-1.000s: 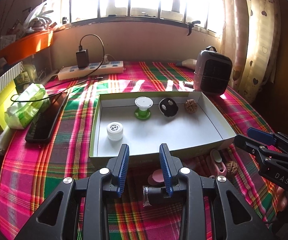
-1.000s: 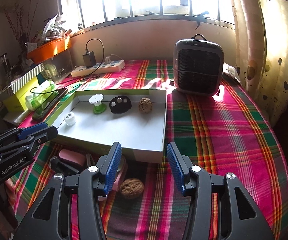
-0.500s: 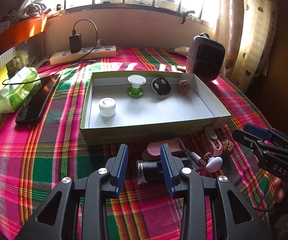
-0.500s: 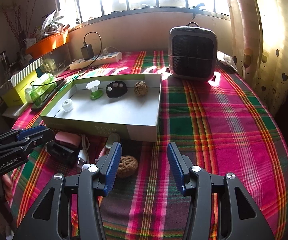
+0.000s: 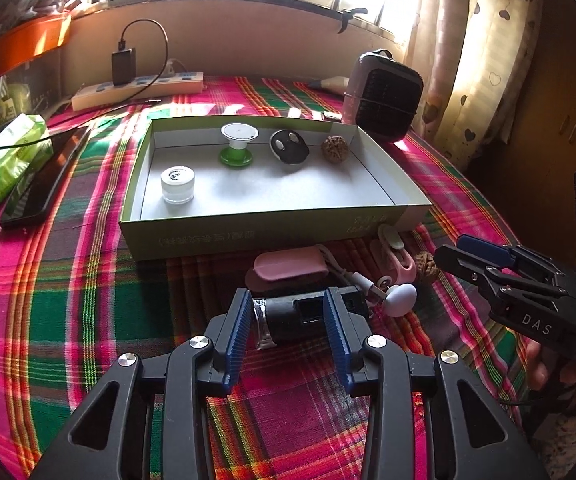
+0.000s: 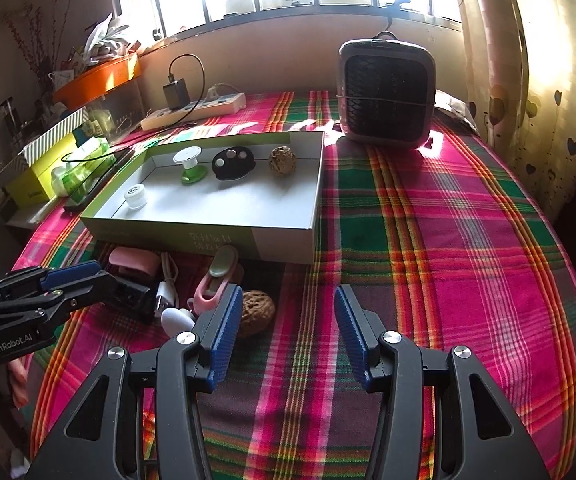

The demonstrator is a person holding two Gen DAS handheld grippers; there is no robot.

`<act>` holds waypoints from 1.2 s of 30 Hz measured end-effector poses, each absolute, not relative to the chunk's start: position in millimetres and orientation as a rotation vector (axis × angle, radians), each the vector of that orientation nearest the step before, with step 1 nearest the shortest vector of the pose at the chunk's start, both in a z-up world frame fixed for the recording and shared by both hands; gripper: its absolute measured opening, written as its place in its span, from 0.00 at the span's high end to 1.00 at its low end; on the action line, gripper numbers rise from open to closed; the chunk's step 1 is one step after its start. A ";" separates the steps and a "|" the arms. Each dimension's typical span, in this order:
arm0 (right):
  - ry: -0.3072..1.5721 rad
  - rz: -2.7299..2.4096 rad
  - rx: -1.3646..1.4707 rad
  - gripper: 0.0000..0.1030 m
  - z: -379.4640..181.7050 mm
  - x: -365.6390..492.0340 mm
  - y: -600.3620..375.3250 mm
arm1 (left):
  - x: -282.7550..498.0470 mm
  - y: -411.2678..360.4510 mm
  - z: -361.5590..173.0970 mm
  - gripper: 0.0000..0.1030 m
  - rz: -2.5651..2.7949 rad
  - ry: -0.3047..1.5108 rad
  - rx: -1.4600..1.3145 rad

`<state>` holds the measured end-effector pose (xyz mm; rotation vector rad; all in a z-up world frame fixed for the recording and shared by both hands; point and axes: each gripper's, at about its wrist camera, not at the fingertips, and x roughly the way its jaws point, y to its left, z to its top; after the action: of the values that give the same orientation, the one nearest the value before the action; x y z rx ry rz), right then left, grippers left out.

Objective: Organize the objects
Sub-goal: 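Move the left tool to the black cylindrical device while the right tool moves to a second walnut, then close the left tool on the black device while the right tool grasps the walnut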

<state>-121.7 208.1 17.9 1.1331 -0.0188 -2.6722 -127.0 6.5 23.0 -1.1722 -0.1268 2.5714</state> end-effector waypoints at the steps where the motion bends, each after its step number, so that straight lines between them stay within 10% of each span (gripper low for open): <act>1: -0.018 -2.670 1.134 0.52 17.5 -121.6 207.9 | -124.8 7.0 22.9 0.67 2.564 -0.127 -1.172; 30: -0.052 -2.527 1.202 0.52 3.7 -131.1 195.7 | -123.7 13.1 22.0 0.65 2.492 -0.116 -1.183; 36: -0.004 -2.536 1.183 0.68 5.9 -126.6 191.8 | -120.3 15.1 21.9 0.65 2.471 -0.117 -1.181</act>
<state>-126.6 191.8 5.9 1.1834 -0.0037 -2.5357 -120.3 15.1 21.9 -1.1807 -0.1172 2.4705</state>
